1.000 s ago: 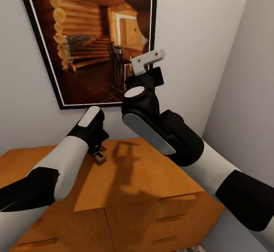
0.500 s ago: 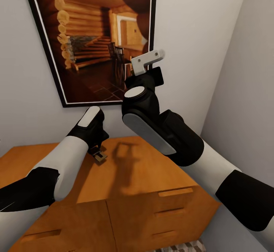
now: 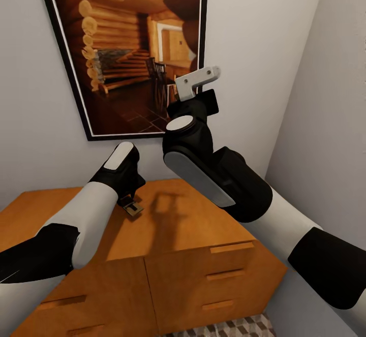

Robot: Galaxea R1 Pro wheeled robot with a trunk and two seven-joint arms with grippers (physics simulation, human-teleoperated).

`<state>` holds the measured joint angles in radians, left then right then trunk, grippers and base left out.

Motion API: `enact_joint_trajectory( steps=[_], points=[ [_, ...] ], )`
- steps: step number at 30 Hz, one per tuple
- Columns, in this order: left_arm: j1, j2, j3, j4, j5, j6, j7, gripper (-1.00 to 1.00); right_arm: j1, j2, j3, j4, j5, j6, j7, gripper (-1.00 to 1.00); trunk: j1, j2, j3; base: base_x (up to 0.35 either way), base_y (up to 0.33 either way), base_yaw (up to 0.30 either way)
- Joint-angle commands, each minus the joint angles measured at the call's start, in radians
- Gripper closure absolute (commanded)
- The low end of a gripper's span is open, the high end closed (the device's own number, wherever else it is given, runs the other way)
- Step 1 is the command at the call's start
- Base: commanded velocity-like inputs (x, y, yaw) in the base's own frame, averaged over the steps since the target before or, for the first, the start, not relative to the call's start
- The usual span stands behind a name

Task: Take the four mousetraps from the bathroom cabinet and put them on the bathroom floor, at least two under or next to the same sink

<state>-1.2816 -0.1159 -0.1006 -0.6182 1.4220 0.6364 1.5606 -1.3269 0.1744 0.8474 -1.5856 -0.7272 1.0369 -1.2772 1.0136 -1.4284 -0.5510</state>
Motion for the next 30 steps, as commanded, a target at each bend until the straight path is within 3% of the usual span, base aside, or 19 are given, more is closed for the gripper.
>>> enact_joint_trajectory(
  steps=[1, 30],
  points=[
    [-0.001, 0.001, -0.005, -0.001, 0.008, 0.017, 0.01, 1.0, -0.001, 0.0, 0.001, -0.001, -0.011, 0.005, -0.01, 1.0, 0.0, -0.001, -0.001, -0.025, 0.0, 0.0],
    [-0.002, 0.001, -0.001, 0.004, 0.014, 0.019, 0.01, 1.0, 0.0, 0.0, 0.0, -0.001, -0.011, 0.005, -0.01, 1.0, -0.104, 0.188, 0.083, -0.003, 0.0, 0.0]
  ],
)
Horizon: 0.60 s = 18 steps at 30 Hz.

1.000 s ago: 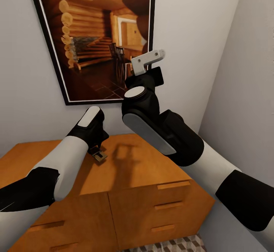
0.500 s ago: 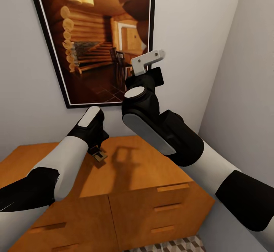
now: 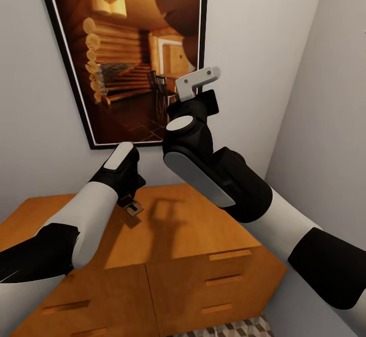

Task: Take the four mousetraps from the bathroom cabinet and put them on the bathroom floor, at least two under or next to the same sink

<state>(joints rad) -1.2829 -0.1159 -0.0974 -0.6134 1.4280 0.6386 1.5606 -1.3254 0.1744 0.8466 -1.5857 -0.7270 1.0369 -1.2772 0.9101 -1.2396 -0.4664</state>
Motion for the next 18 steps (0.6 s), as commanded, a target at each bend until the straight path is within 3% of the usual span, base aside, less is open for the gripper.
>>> enact_joint_trajectory(
  steps=[1, 10, 18],
  points=[
    [-0.001, 0.001, -0.005, -0.001, 0.009, 0.017, 0.01, 1.0, -0.002, 0.0, 0.001, 0.0, -0.011, 0.005, -0.01, 1.0, -0.004, 0.007, 0.002, 0.0, 0.0, 0.0],
    [0.0, 0.002, -0.007, -0.02, 0.022, 0.018, 0.01, 1.0, -0.002, 0.0, 0.0, 0.0, -0.011, 0.005, -0.01, 1.0, -0.038, 0.07, 0.03, 0.0, 0.0, 0.0],
    [0.007, 0.011, -0.016, -0.156, 0.022, 0.02, 0.01, 1.0, 0.025, 0.0, -0.007, 0.0, -0.011, 0.003, -0.009, 1.0, -0.069, 0.126, 0.055, 0.0, 0.0, 0.0]
  ],
)
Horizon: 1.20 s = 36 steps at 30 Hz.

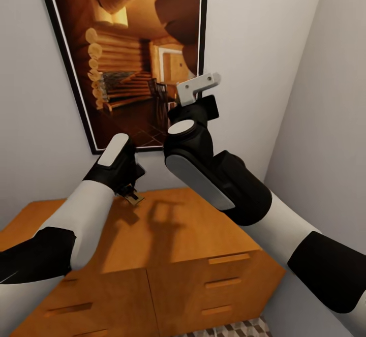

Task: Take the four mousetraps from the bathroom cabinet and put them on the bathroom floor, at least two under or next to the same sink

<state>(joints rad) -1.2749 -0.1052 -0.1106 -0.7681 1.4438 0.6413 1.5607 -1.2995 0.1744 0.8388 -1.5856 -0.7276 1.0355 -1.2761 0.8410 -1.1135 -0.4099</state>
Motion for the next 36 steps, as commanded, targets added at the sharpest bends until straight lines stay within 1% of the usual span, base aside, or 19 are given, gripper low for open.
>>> enact_joint_trajectory(
  steps=[1, 3, 5, 6, 7, 9, 11, 12, 16, 17, 19, 22, 23, 24, 31, 32, 36],
  points=[
    [0.0, 0.006, -0.003, -0.013, 0.006, 0.018, 0.01, 1.0, 0.005, 0.0, 0.0, -0.001, -0.011, 0.004, -0.008, 1.0, -0.004, 0.006, 0.002, 0.0, 0.0, 0.0],
    [0.001, 0.023, -0.004, -0.03, 0.006, 0.02, 0.01, 1.0, 0.017, 0.0, -0.005, -0.001, -0.012, 0.003, -0.006, 1.0, -0.012, 0.02, 0.008, 0.0, 0.0, 0.0],
    [0.002, 0.046, -0.005, -0.043, 0.007, 0.021, 0.01, 1.0, 0.027, 0.0, -0.018, 0.0, -0.014, 0.003, -0.003, 1.0, -0.019, 0.034, 0.014, 0.0, 0.0, 0.0],
    [0.004, 0.069, -0.006, -0.051, 0.008, 0.024, 0.01, 1.0, 0.039, 0.0, -0.036, 0.0, -0.018, 0.002, 0.001, 1.0, -0.023, 0.041, 0.018, 0.0, 0.0, 0.0],
    [0.006, 0.08, -0.006, -0.054, 0.01, 0.025, 0.01, 1.0, 0.044, 0.0, -0.045, 0.001, -0.019, 0.001, 0.003, 1.0, -0.027, 0.048, 0.021, 0.0, 0.0, 0.0],
    [0.012, 0.099, -0.006, -0.058, 0.022, 0.029, 0.01, 1.0, 0.054, 0.0, -0.064, 0.001, -0.021, 0.0, 0.009, 1.0, -0.035, 0.062, 0.027, 0.0, 0.0, 0.0],
    [0.021, 0.115, -0.006, -0.061, 0.044, 0.034, 0.01, 1.0, 0.063, 0.0, -0.086, 0.002, -0.023, 0.0, 0.021, 1.0, -0.042, 0.076, 0.033, 0.0, 0.0, 0.0],
    [0.031, 0.128, -0.006, -0.063, 0.069, 0.038, 0.01, 1.0, 0.071, 0.0, -0.113, 0.002, -0.024, 0.0, 0.039, 1.0, -0.046, 0.083, 0.036, 0.0, 0.0, 0.0],
    [0.046, 0.149, -0.007, -0.073, 0.1, 0.047, 0.01, 1.0, 0.083, 0.0, -0.177, 0.006, -0.025, 0.001, 0.088, 1.0, -0.061, 0.111, 0.049, 0.0, 0.0, 0.0],
    [0.057, 0.156, -0.007, -0.085, 0.108, 0.053, 0.01, 1.0, 0.086, 0.0, -0.209, 0.008, -0.026, 0.003, 0.113, 1.0, -0.065, 0.118, 0.052, 0.0, 0.0, 0.0],
    [0.069, 0.16, -0.007, -0.103, 0.113, 0.056, 0.01, 1.0, 0.089, 0.0, -0.232, 0.011, -0.026, 0.012, 0.136, 1.0, -0.073, 0.132, 0.058, 0.0, 0.0, 0.0],
    [0.097, 0.163, -0.007, -0.144, 0.118, 0.059, 0.01, 1.0, 0.096, 0.0, -0.252, 0.018, -0.026, 0.012, 0.167, 1.0, -0.084, 0.153, 0.068, 0.0, 0.0, 0.0],
    [0.107, 0.164, -0.007, -0.16, 0.119, 0.06, 0.01, 1.0, 0.101, 0.0, -0.256, 0.02, -0.026, 0.012, 0.178, 1.0, -0.088, 0.16, 0.071, 0.0, 0.0, 0.0],
    [0.13, 0.168, -0.007, -0.197, 0.12, 0.061, 0.01, 1.0, 0.116, 0.0, -0.262, 0.024, -0.026, 0.012, 0.197, 1.0, -0.092, 0.167, 0.074, 0.0, 0.0, 0.0],
    [0.226, 0.179, -0.007, -0.333, 0.123, 0.062, 0.01, 1.0, 0.15, 0.0, -0.271, 0.032, -0.025, 0.012, 0.229, 1.0, -0.119, 0.216, 0.096, 0.0, 0.0, 0.0],
    [0.247, 0.181, -0.007, -0.364, 0.124, 0.063, 0.01, 1.0, 0.154, 0.0, -0.271, 0.034, -0.025, 0.012, 0.232, 1.0, -0.123, 0.223, 0.099, 0.0, 0.0, 0.0],
    [0.273, 0.182, -0.008, -0.416, 0.124, 0.063, 0.01, 1.0, 0.158, 0.0, -0.267, 0.036, -0.026, 0.012, 0.238, 1.0, -0.138, 0.251, 0.112, 0.0, 0.0, 0.0]
  ],
)
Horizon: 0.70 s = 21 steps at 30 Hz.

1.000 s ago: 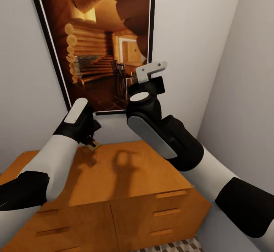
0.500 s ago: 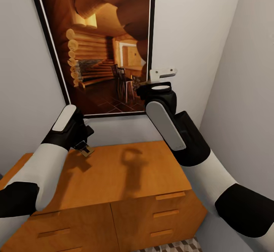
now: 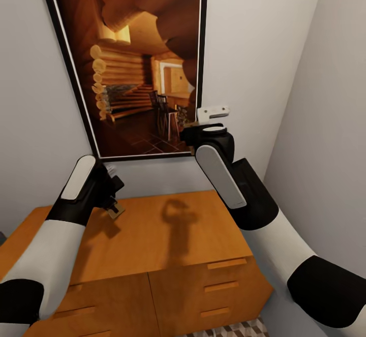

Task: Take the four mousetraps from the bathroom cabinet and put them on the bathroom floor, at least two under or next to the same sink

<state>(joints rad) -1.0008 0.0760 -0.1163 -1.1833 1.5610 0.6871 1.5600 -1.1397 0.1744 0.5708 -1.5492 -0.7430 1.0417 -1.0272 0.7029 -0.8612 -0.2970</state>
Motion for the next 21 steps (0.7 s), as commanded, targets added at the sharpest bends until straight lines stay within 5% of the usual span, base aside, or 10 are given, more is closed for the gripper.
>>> enact_joint_trajectory(
  steps=[1, 13, 21],
  points=[
    [0.011, 0.002, -0.006, -0.028, 0.007, 0.017, 0.011, 1.0, 0.0, 0.0, 0.002, 0.001, -0.011, 0.005, -0.009, 1.0, -0.004, 0.006, 0.002, 0.0, 0.0, 0.0],
    [0.128, 0.009, -0.064, -0.259, 0.008, 0.017, 0.011, 1.0, 0.018, 0.0, 0.012, 0.013, -0.033, 0.005, 0.0, 1.0, -0.05, 0.09, 0.039, 0.0, 0.0, 0.0],
    [0.147, 0.047, -0.126, -0.333, 0.007, 0.017, 0.011, 1.0, 0.023, 0.0, 0.074, 0.058, -0.08, 0.005, 0.003, 1.0, -0.08, 0.146, 0.064, 0.0, 0.0, 0.0]
  ],
)
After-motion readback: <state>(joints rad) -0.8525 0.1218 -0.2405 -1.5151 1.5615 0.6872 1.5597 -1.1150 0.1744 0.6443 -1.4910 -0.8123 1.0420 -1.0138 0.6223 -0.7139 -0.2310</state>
